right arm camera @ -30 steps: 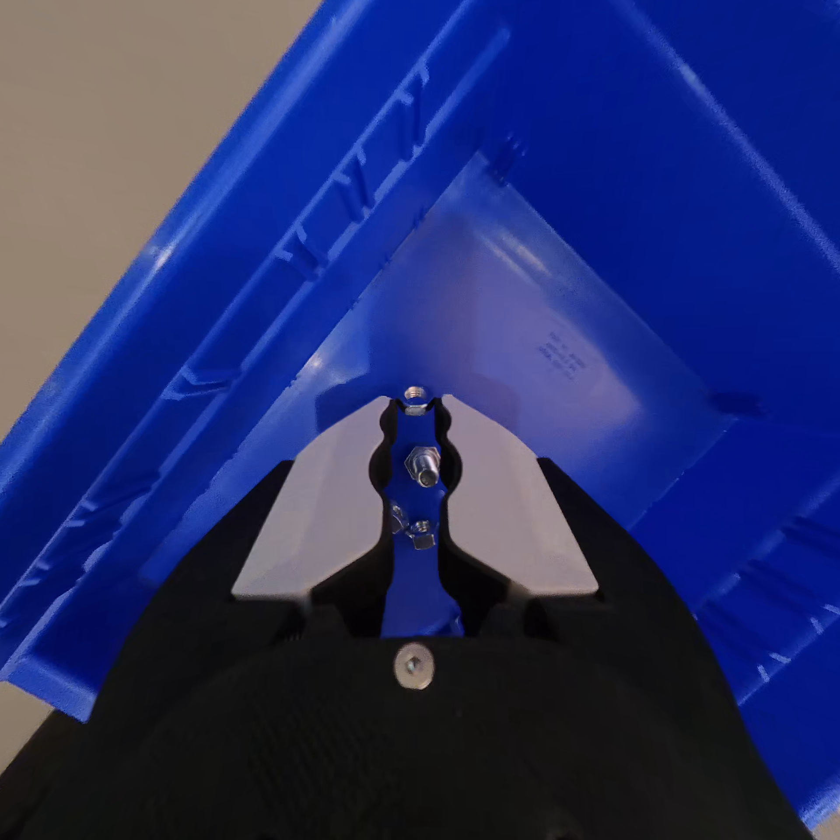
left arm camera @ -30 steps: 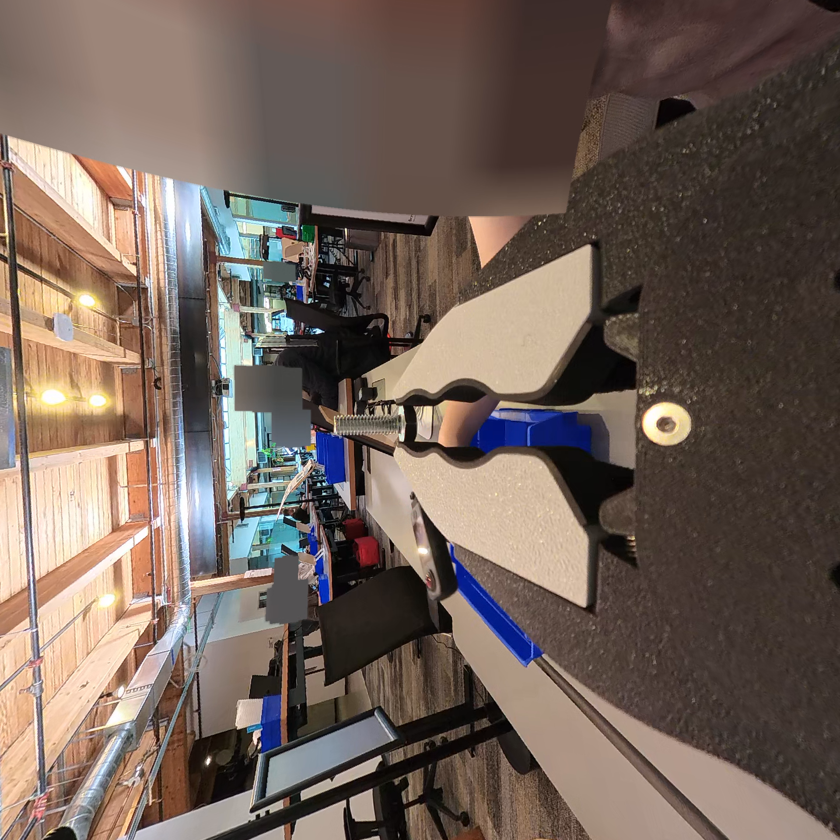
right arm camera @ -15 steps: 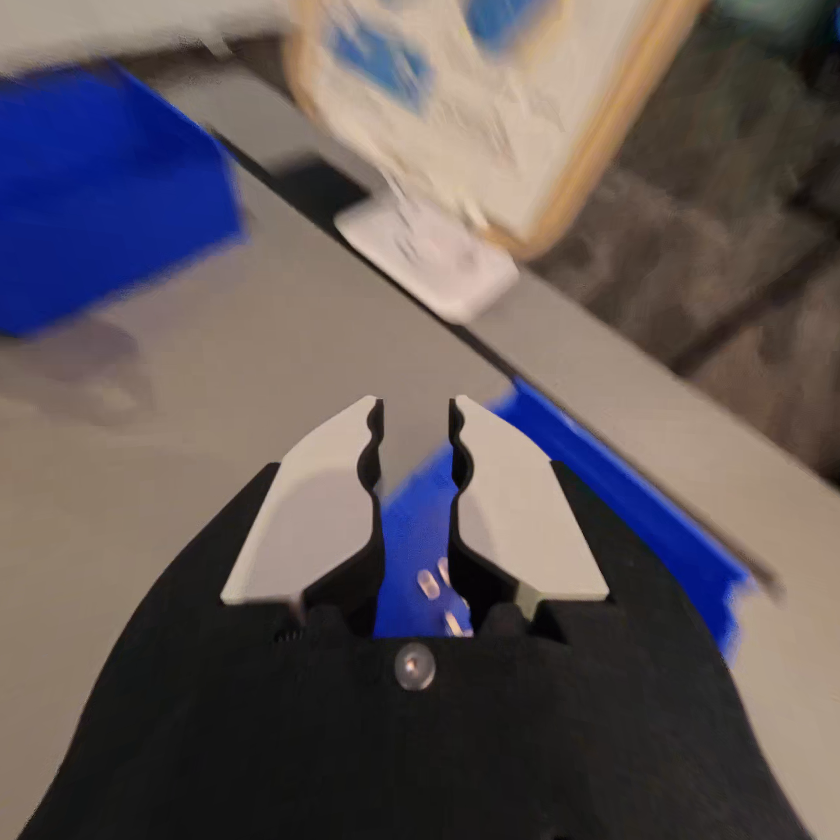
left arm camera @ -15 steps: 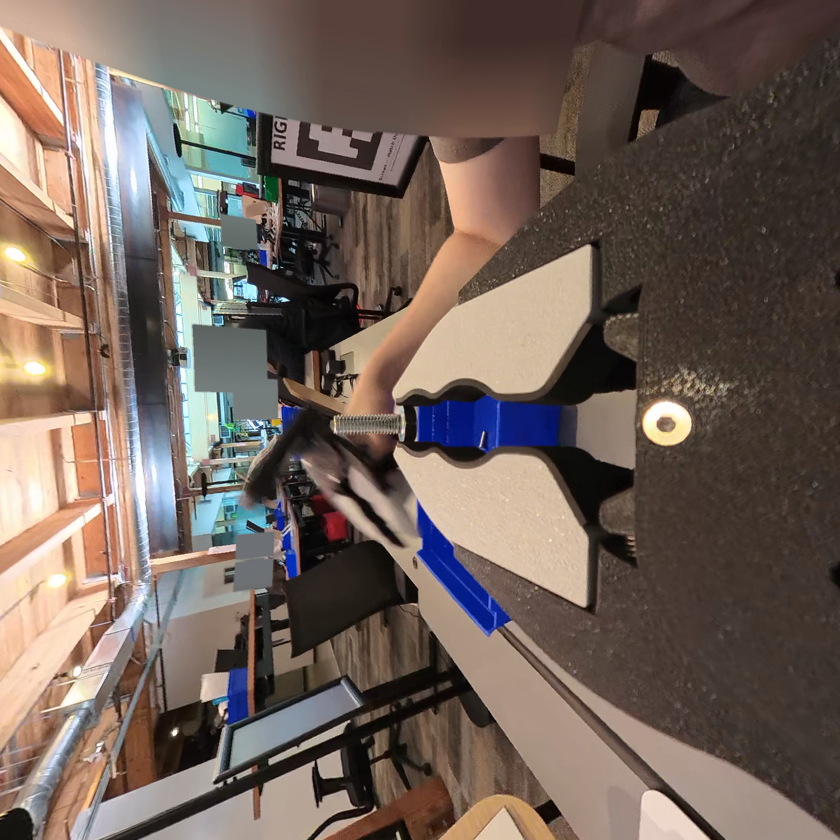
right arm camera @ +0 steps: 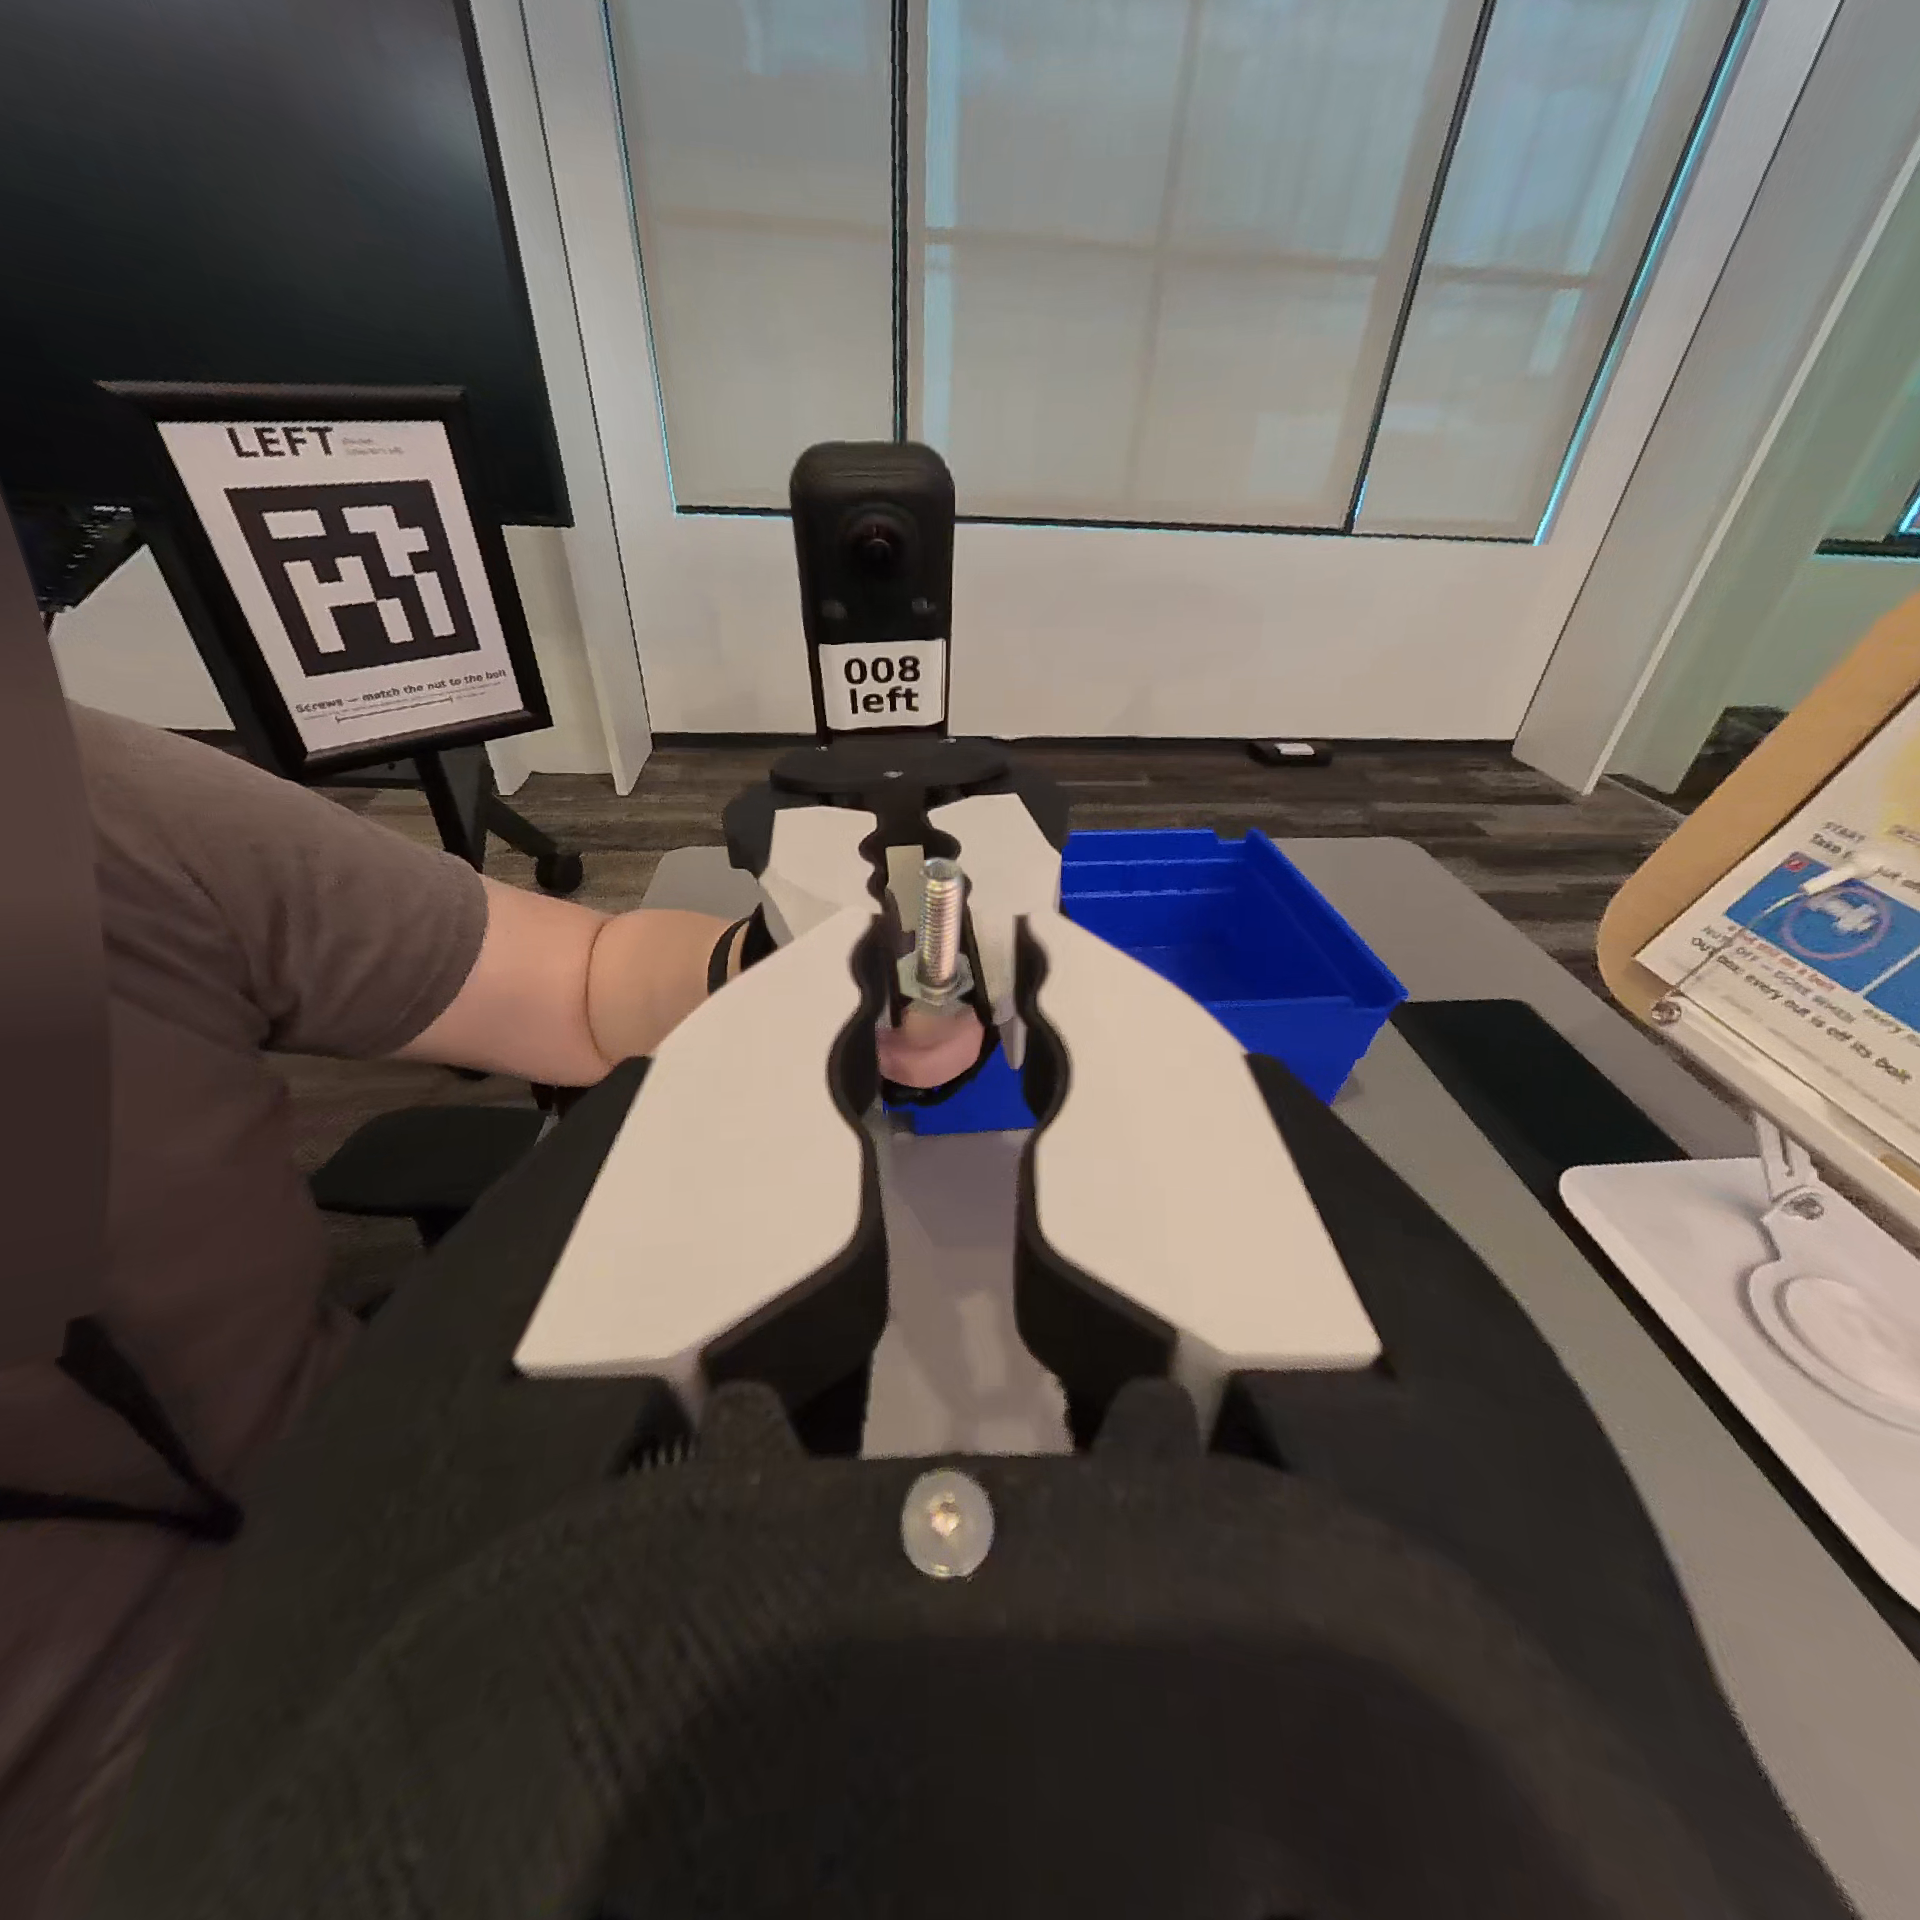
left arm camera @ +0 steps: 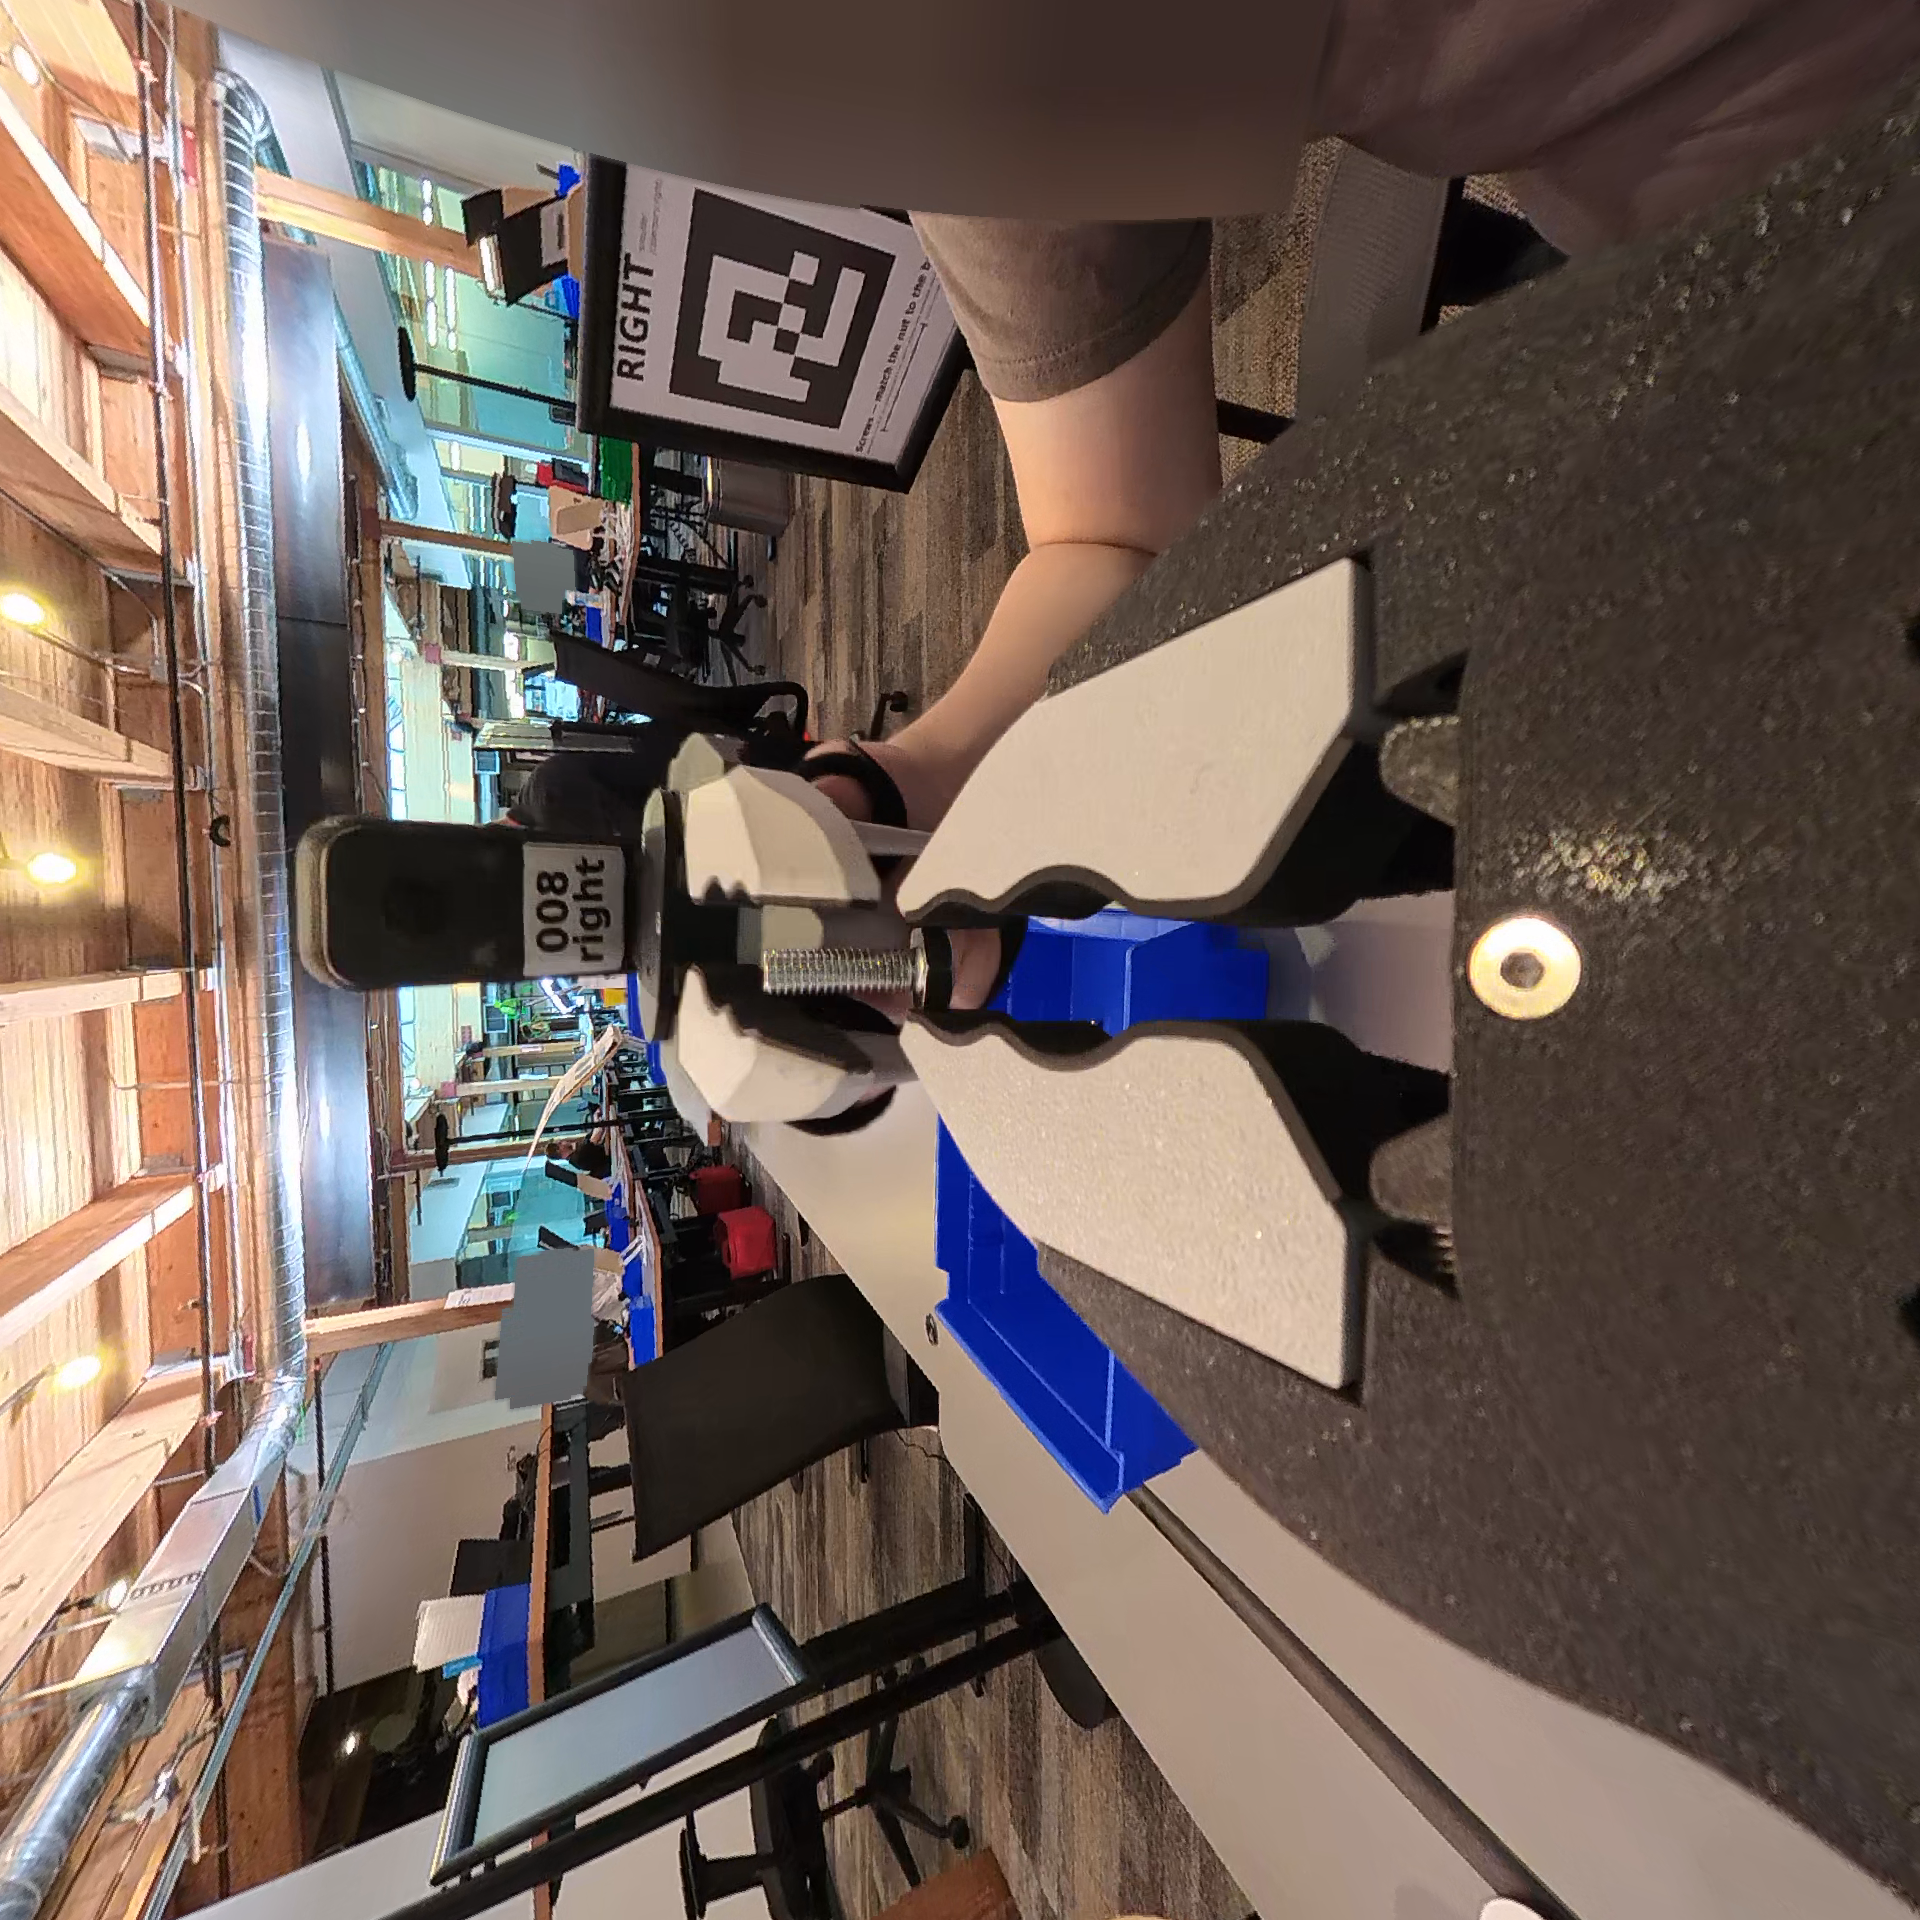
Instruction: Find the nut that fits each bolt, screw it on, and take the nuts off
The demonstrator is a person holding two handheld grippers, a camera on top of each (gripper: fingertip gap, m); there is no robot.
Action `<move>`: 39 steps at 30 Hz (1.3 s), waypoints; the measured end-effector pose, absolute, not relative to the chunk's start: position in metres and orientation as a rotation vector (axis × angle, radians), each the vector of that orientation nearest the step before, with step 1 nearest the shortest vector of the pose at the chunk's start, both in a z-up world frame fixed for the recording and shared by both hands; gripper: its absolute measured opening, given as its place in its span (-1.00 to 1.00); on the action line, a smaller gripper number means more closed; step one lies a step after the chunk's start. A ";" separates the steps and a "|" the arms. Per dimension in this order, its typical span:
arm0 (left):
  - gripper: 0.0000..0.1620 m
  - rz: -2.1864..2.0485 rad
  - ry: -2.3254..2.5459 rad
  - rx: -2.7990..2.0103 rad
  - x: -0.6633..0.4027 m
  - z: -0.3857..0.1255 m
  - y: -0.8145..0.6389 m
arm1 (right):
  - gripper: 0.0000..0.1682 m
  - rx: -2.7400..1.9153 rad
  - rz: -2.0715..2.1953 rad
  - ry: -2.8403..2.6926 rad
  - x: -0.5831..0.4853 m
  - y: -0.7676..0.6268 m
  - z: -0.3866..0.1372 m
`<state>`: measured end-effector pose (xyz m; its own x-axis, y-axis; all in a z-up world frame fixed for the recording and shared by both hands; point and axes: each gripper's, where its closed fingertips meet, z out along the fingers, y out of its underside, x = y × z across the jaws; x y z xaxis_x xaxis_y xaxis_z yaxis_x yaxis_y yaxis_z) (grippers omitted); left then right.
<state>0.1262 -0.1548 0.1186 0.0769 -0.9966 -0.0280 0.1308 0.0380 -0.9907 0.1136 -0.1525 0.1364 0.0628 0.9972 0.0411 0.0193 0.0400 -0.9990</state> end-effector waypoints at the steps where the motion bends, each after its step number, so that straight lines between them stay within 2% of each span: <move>1: -0.82 -1.189 1.080 -1.126 0.126 0.117 -0.155 | -0.88 -1.207 1.129 -1.202 0.112 -0.153 0.136; 5: -0.83 -1.183 1.075 -1.148 0.127 0.112 -0.148 | -0.90 -1.193 1.184 -1.206 0.113 -0.152 0.134; 8: -0.62 -1.003 0.966 -1.238 0.121 0.111 -0.116 | -0.90 -1.249 1.186 -1.107 0.128 -0.128 0.135; 11: -0.62 -0.512 0.832 -1.495 0.092 0.082 -0.058 | -0.90 -1.427 1.039 -0.977 0.166 -0.082 0.124; 13: -0.58 -0.067 0.747 -1.617 0.057 0.063 -0.023 | -0.90 -1.635 0.718 -0.881 0.213 -0.036 0.098; 15: -0.60 0.159 0.726 -1.632 0.041 0.054 -0.011 | -0.90 -1.878 0.366 -0.788 0.274 0.001 0.062; 17: -0.63 0.198 0.717 -1.659 0.039 0.045 -0.007 | -0.90 -2.097 0.161 -0.713 0.324 0.018 0.024; 20: -0.54 0.186 0.727 -1.708 0.041 0.033 -0.005 | -0.89 -2.374 0.106 -0.615 0.367 0.027 -0.032; 23: -0.53 0.211 0.726 -1.714 0.038 0.030 -0.004 | -0.89 -2.521 0.021 -0.536 0.395 0.035 -0.069; 39: -0.54 0.183 0.781 -1.795 0.033 0.029 -0.006 | -0.87 -2.775 0.042 -0.479 0.410 0.028 -0.123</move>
<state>0.0327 -0.0062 0.0288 0.7694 -0.4165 -0.4843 -0.5883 -0.1669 -0.7912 0.4100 0.0277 -0.1233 0.9431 0.3314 0.0257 0.3219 -0.8912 -0.3196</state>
